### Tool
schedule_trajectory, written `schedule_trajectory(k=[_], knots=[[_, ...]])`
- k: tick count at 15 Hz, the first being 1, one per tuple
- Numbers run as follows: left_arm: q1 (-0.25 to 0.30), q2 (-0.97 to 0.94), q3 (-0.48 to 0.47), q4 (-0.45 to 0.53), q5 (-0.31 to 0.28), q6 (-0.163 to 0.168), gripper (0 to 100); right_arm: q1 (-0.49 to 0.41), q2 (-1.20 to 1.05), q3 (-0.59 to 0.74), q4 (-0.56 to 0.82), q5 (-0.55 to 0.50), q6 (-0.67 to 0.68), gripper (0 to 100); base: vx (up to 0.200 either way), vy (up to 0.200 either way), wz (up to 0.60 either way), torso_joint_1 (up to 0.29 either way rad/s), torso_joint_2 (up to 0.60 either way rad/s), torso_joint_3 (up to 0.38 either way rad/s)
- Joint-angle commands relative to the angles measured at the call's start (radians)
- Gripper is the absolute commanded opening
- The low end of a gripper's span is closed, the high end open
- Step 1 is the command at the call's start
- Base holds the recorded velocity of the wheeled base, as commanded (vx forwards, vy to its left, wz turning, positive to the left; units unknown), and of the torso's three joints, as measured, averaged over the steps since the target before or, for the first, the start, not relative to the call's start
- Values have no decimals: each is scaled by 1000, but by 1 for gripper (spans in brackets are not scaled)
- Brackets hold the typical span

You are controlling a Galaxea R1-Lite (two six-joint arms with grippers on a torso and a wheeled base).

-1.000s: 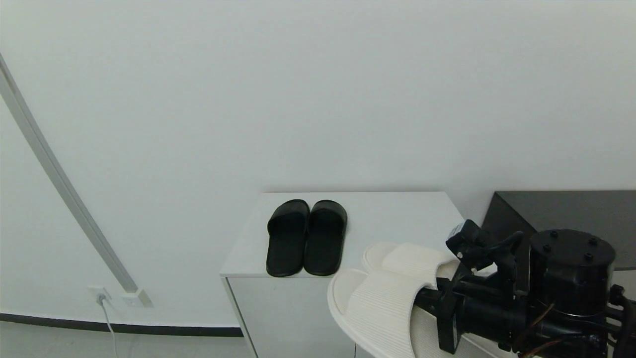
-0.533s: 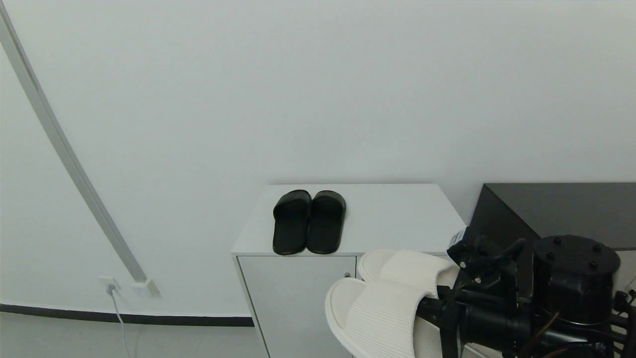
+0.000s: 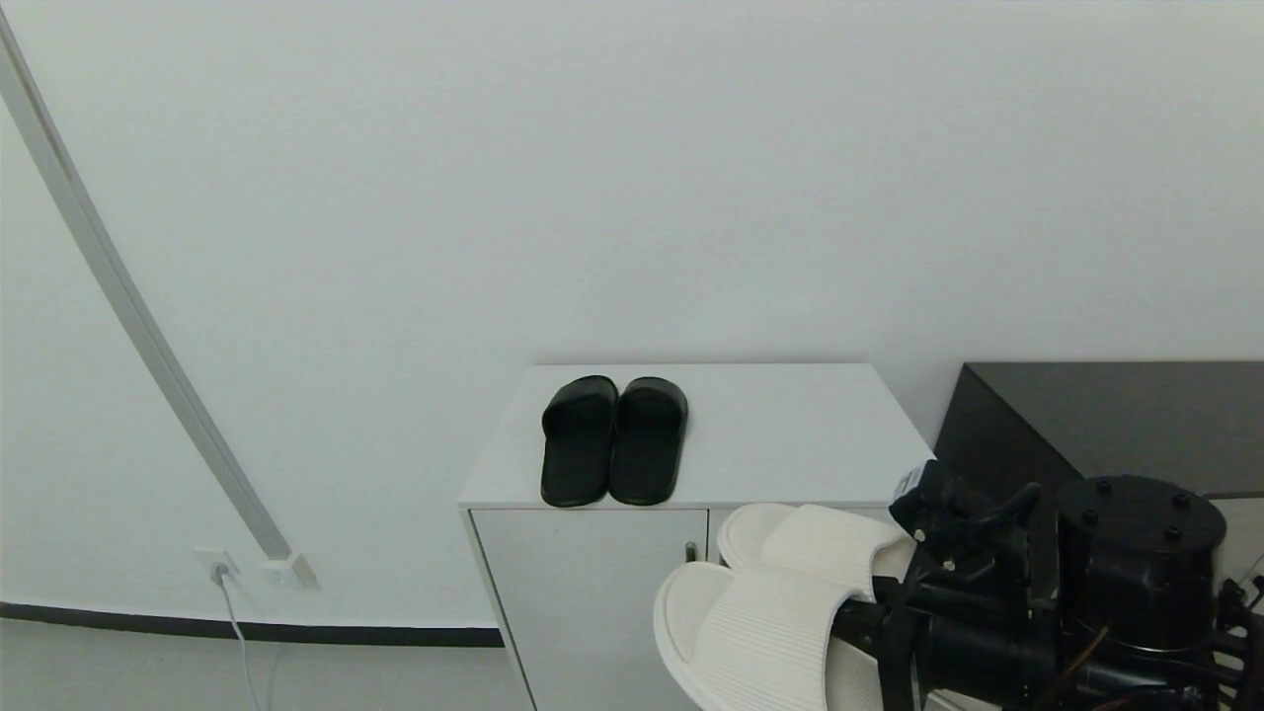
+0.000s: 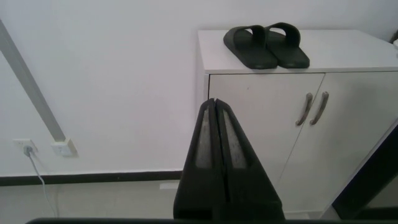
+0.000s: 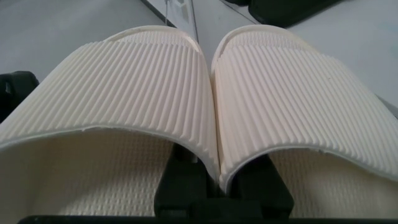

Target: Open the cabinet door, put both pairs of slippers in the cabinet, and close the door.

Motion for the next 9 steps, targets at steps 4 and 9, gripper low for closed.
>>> schedule_trajectory(k=[4, 9], knots=[[0, 0, 0, 0, 0, 0, 0, 0, 7, -2, 0, 1, 0, 0, 0, 0, 0, 0, 0, 0], [0, 2, 0, 0, -2, 0, 0, 2, 7, 1, 0, 1, 0, 0, 0, 0, 0, -126, 276, 157]])
